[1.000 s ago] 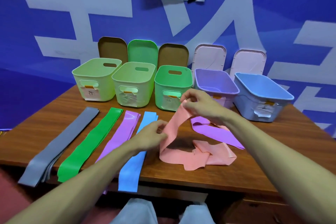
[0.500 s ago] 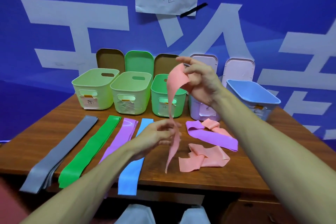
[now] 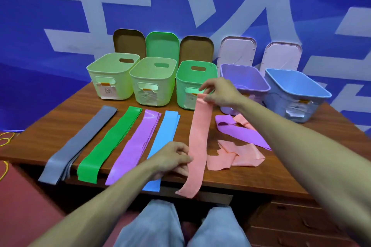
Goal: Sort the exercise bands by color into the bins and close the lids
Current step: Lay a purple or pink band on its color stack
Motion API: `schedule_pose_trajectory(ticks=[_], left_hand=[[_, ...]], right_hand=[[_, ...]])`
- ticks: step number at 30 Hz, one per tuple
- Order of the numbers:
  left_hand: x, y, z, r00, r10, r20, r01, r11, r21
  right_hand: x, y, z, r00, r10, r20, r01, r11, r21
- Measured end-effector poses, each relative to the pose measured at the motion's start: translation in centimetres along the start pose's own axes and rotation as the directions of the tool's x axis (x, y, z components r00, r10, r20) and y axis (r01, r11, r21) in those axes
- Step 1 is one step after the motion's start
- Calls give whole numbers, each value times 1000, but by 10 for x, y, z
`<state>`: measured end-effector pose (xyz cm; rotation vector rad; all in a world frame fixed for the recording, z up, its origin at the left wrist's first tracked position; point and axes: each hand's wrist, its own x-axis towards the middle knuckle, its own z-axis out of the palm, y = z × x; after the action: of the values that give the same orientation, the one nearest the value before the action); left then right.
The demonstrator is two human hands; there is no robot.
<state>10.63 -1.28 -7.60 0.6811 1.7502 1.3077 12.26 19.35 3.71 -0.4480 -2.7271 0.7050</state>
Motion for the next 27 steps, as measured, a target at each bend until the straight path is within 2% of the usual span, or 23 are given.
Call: schedule_pose_trajectory(ticks=[3,5,7,9,11,17,21,23,27], left_hand=[[9,-5,-1,998,-35,-59,41,995,93],[14,-2,-4,993,-22,-113,49,969,241],[18,2,-8,991,17,-134,50,876,480],[20,3,-11,986,73,-148,50,723,689],[23,1,-14,978,140,-154,36,614,788],[40,2,-18,945,322,-62,-107,480,871],[50,4,-21,964,224,143,-216,348,912],[53,5,-21,967,187,172,-225,321,920],[59,6,-25,958,223,180,-246,314,917]], right_hand=[[11,7,18,996,-67,64,75,988,-136],[21,12,30,993,-82,84,95,981,-170],[31,17,43,992,-83,91,98,980,-174],[42,24,55,992,-85,97,100,982,-162],[52,31,67,992,-84,98,99,982,-159],[71,52,95,996,-6,84,20,985,-173],[71,62,111,993,43,109,-19,976,-218],[67,67,116,990,72,117,-42,971,-236],[55,72,109,996,63,55,-49,973,-227]])
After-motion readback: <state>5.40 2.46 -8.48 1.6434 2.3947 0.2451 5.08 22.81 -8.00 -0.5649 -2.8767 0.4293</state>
